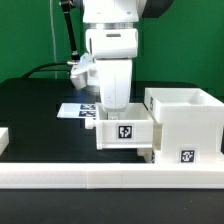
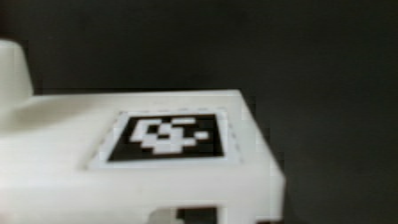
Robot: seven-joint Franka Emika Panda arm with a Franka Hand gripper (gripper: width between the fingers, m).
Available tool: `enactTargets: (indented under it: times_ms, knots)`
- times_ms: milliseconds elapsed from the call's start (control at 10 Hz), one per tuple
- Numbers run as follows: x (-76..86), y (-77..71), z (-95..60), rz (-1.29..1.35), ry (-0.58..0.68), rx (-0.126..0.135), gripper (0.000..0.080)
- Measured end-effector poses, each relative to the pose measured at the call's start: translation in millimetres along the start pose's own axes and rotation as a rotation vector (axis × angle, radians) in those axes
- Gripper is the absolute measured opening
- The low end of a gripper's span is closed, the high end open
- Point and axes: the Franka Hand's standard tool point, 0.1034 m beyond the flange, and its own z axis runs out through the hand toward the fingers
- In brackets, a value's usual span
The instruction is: Assemble drawer
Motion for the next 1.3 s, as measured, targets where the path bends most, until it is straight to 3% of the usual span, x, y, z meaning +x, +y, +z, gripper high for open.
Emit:
enactTargets:
  times_ms: [900, 1300]
  knots:
    - [8.1, -0.6, 4.8, -0.007, 0.003, 0.009, 0.0041]
    - [18.8, 1.4, 3.9, -0.002, 0.003, 0.006, 0.0041]
